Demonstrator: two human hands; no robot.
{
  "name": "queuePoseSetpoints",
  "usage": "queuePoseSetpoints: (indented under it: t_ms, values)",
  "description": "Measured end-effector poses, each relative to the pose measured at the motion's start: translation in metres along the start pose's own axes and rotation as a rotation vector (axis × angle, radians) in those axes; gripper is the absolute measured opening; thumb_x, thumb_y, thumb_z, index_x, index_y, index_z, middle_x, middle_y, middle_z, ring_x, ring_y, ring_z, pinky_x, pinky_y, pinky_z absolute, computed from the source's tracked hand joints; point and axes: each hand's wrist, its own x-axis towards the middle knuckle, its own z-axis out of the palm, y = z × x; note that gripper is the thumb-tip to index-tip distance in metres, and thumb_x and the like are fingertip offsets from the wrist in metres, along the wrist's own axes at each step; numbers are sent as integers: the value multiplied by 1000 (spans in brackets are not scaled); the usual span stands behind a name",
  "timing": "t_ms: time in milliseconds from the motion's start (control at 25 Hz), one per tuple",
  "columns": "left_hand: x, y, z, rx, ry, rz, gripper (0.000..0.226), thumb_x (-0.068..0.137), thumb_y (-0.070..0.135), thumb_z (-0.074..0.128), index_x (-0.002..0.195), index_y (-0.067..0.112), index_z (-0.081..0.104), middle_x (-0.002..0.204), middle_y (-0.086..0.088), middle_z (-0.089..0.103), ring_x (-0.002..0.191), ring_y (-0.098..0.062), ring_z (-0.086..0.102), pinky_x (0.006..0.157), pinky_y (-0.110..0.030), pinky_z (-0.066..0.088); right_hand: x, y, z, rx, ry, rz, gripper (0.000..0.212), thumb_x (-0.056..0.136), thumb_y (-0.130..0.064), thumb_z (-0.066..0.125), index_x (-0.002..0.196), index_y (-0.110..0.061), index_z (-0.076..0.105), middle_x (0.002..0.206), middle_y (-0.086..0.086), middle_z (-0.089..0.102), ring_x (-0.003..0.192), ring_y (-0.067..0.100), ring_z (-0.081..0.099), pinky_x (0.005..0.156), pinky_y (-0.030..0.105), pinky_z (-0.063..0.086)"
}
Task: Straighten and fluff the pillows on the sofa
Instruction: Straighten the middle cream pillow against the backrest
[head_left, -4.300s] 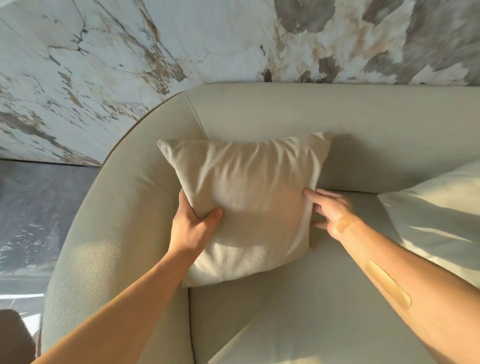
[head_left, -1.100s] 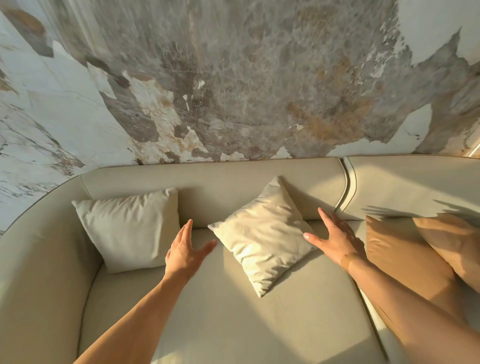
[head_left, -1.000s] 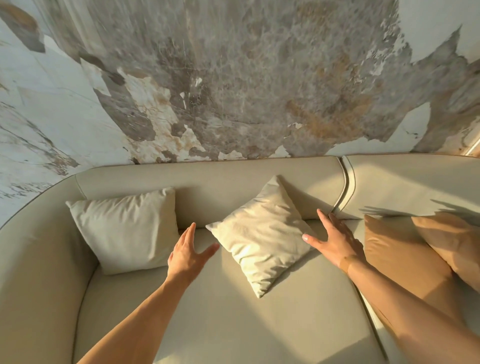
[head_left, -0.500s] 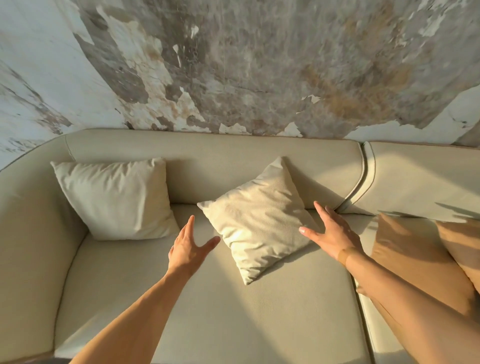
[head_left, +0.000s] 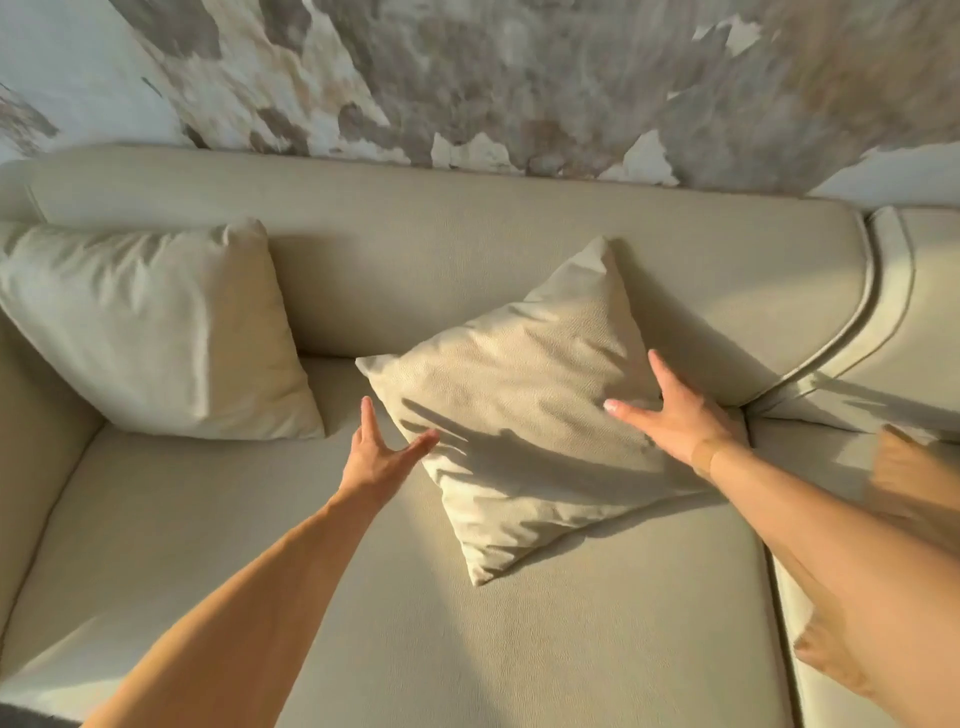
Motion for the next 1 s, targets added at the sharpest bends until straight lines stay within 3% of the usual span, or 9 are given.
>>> queuePoseSetpoints:
  t_ms: [200, 320, 480, 640, 840, 1000]
  values:
    - [41, -12, 26, -65, -59, -118, 132, 62, 72, 73, 153, 30, -14, 162, -12, 19, 144, -34, 29, 113, -47, 29, 49, 21, 19, 99, -18, 78, 111, 69, -70, 66, 154, -29, 7, 159, 1, 26, 145, 24, 27, 113, 36, 24]
    - [44, -10, 35, -159, -133, -128, 136, 55, 72, 77, 151, 39, -13, 161, -5, 23, 142, -31, 33, 112, -53, 33, 63, 23, 22, 143, -31, 108, 119, 65, -70, 70, 154, -26, 5, 159, 1, 27, 144, 24, 28, 113, 35, 24]
    - [44, 1, 40, -295, -155, -207, 144, 46, 74, 82, 146, 49, -19, 160, 2, 25, 140, -26, 36, 99, -50, 43, 67, 20, 18, 198, -87, 160, 130, 52, -74, 75, 152, -36, 2, 155, -5, 35, 138, 24, 40, 111, 46, 34]
    - [44, 6, 44, -520, -112, -239, 141, 52, 60, 88, 146, 52, -17, 160, 2, 25, 141, -24, 34, 102, -55, 40, 60, 16, 15, 216, -105, 187, 133, 45, -79, 74, 150, -43, 1, 157, -8, 31, 138, 25, 38, 109, 51, 34]
    - [36, 16, 50, -525, -133, -176, 141, 53, 48, 92, 148, 49, -12, 156, 0, 33, 127, -23, 45, 102, -59, 40, 50, 14, 11, 250, -115, 237, 138, 38, -92, 63, 145, -50, -14, 157, -5, 31, 136, 27, 42, 107, 53, 36]
    - [32, 27, 41, -431, -121, -80, 133, 58, 42, 92, 151, 46, -4, 155, 0, 32, 132, -27, 44, 100, -59, 45, 32, 13, 11, 365, -115, 262, 134, 38, -91, 64, 140, -58, -16, 161, -9, 18, 132, 30, 44, 91, 50, 48]
